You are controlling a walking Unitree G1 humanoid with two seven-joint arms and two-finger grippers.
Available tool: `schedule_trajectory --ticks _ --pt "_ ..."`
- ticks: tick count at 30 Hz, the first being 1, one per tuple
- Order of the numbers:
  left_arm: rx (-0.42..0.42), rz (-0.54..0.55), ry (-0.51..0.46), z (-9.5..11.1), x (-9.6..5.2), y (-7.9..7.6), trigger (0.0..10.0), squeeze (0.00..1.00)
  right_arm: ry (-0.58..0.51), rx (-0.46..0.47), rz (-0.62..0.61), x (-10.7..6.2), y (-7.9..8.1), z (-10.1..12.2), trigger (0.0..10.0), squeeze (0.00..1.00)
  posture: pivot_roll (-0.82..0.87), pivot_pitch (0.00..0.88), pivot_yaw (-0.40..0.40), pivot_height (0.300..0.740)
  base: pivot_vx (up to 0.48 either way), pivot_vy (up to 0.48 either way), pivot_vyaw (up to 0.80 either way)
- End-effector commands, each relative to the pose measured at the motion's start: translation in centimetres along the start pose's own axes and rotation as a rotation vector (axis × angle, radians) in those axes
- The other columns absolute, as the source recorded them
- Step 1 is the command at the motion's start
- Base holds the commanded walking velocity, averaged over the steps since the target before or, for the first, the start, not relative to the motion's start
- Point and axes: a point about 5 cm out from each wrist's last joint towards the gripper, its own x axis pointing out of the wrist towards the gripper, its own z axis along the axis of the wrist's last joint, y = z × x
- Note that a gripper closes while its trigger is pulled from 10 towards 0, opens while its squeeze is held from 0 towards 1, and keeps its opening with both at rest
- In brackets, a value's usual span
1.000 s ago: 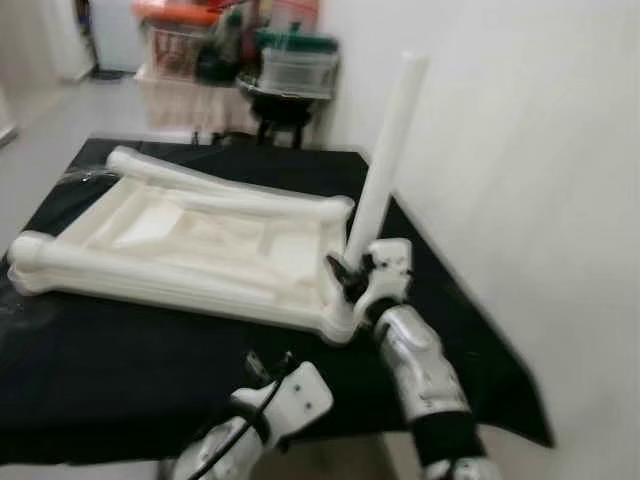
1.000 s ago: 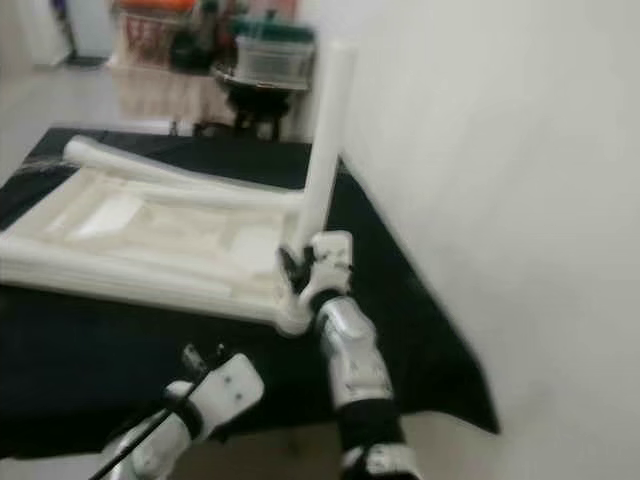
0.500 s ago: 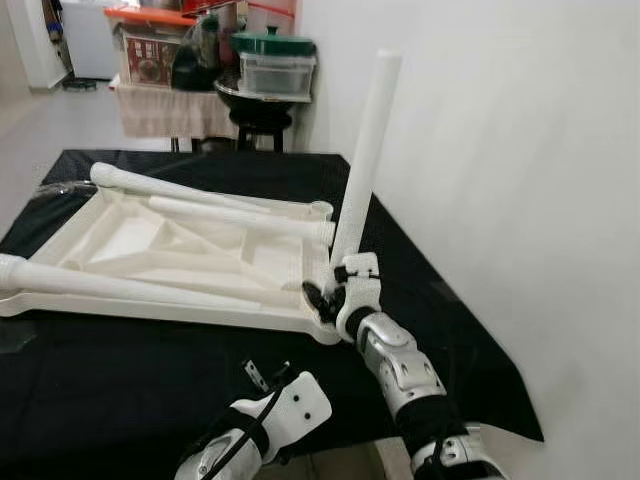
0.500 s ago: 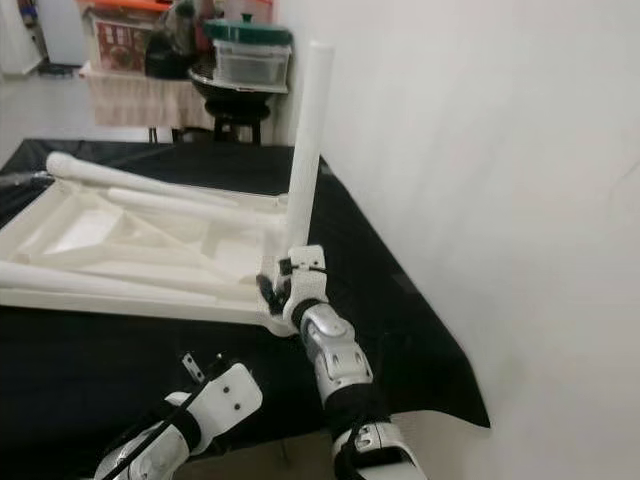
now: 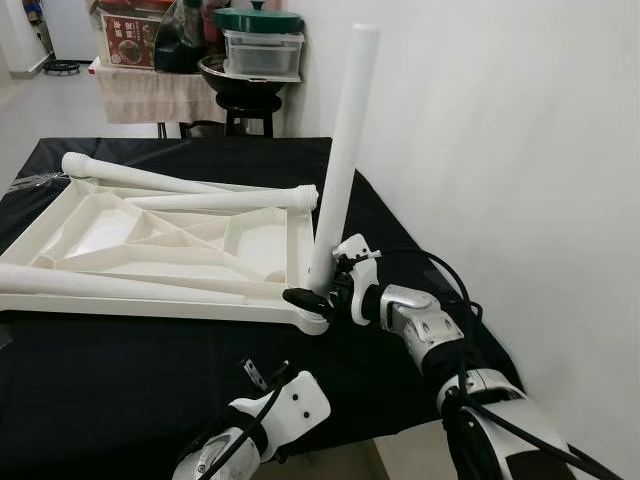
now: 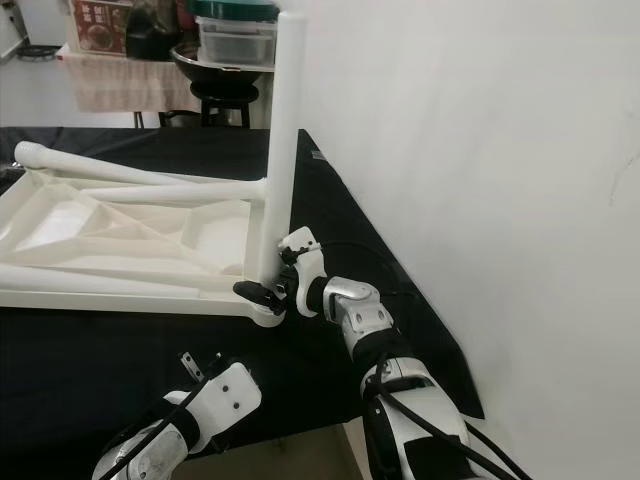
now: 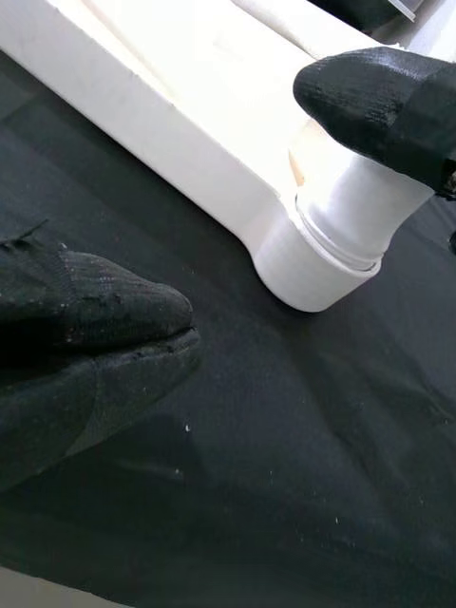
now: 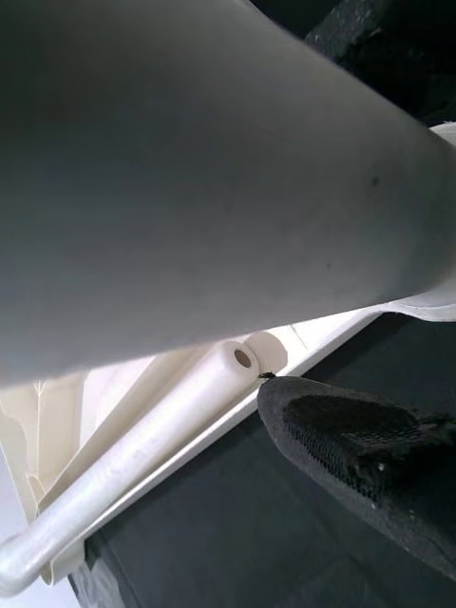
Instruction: Building children table
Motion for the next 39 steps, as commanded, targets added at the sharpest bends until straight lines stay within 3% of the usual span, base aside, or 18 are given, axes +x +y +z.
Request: schedule_trajectory --ticks 1,3,5,15,17,18,21,22,23,24,25,26,27,28,35,36,38,39 --pt "-0.004 -0.004 0.001 0.2 -0.3 -0.3 10.0 0.0 -0.021 -0.006 0.06 0.6 0.4 1.0 7.9 0.0 0.21 0.0 -0.159 0.74 0.0 0.0 0.0" --pt "-0.004 -0.004 0.001 0.2 -0.3 -0.3 10.0 0.0 -0.021 -0.006 0.06 0.6 0.4 1.0 7.9 0.0 0.21 0.0 -0.159 0.74 0.0 0.0 0.0" --pt "-0.004 -0.003 0.001 0.3 -0.4 -0.4 10.0 0.0 -0.025 -0.001 0.118 0.5 0.5 1.2 0.0 0.0 0.21 0.0 -0.158 0.74 0.0 0.0 0.0" --pt "-0.002 -0.002 0.0 0.5 -0.5 -0.5 10.0 0.0 -0.007 -0.07 0.098 0.1 -0.1 1.4 0.0 0.0 0.19 0.0 -0.152 0.74 0.0 0.0 0.0" --pt "-0.002 -0.002 0.0 0.5 -0.5 -0.4 10.0 0.0 0.01 -0.098 -0.032 -0.1 -0.9 1.4 0.0 0.0 0.18 0.0 -0.152 0.74 0.0 0.0 0.0" --pt "-0.002 -0.001 -0.001 0.5 -0.5 -0.4 10.0 0.0 -0.011 -0.056 -0.189 -0.3 -1.5 0.9 0.0 0.0 0.17 0.0 -0.154 0.74 0.0 0.0 0.0" --pt "-0.001 -0.001 -0.001 0.5 -0.5 -0.3 10.0 0.0 -0.024 -0.021 -0.299 -0.4 -1.9 0.5 0.0 0.0 0.17 0.0 -0.154 0.74 0.0 0.0 0.0" --pt "-0.001 -0.001 -0.001 0.4 -0.6 -0.2 10.0 0.0 -0.118 0.033 -0.552 -0.9 -2.4 -0.2 0.0 0.0 0.16 0.0 -0.157 0.74 0.0 0.0 0.0" --pt "0.0 0.0 -0.002 0.4 -0.7 -0.1 10.0 0.0 -0.177 0.132 -0.672 -0.5 -0.1 -2.6 0.0 0.0 0.15 0.0 -0.134 0.74 0.0 0.0 0.0" --pt "0.0 0.0 -0.002 0.4 -0.7 -0.1 10.0 0.0 -0.177 0.132 -0.672 -0.5 -0.1 -2.6 0.0 0.0 0.15 0.0 -0.134 0.74 0.0 0.0 0.0" --pt "0.001 0.0 -0.003 0.3 -0.7 0.1 10.0 0.0 -0.215 0.206 -0.748 -0.6 1.7 -4.0 0.0 0.0 0.14 0.0 -0.126 0.74 0.0 0.0 0.0" --pt "0.001 0.0 -0.003 0.3 -0.7 0.1 10.0 0.0 -0.215 0.206 -0.748 -0.6 1.7 -4.0 0.0 0.0 0.14 0.0 -0.126 0.74 0.0 0.0 0.0" --pt "0.0 -0.002 -0.002 0.2 -0.6 0.2 10.0 0.0 -0.21 0.224 -0.691 0.2 3.7 -4.7 0.0 0.0 0.11 0.0 -0.109 0.74 0.0 0.0 0.0" --pt "-0.001 -0.004 -0.003 0.1 -0.5 0.2 10.0 0.0 -0.2 0.194 -0.652 0.7 4.2 -4.6 0.0 0.0 0.12 0.0 -0.112 0.74 0.0 0.0 0.0" --pt "-0.001 -0.003 0.003 0.1 -0.1 0.3 10.0 0.0 -0.184 0.103 -0.653 1.2 2.9 -3.5 0.0 0.0 0.14 0.0 -0.136 0.74 0.0 0.0 0.0" --pt "-0.002 -0.002 0.003 0.1 -0.1 0.3 10.0 0.0 -0.157 0.094 -0.65 1.3 3.0 -3.7 2.5 0.0 0.14 0.0 -0.134 0.74 0.0 0.0 0.0" --pt "-0.002 -0.002 0.003 0.1 -0.1 0.3 10.0 0.0 -0.157 0.094 -0.65 1.3 3.0 -3.7 2.5 0.0 0.14 0.0 -0.134 0.74 0.0 0.0 0.0" --pt "-0.002 -0.002 0.003 0.1 -0.2 0.3 10.0 0.0 -0.139 0.09 -0.636 1.2 3.5 -3.8 10.0 0.0 0.14 0.0 -0.125 0.74 0.0 0.0 0.0"
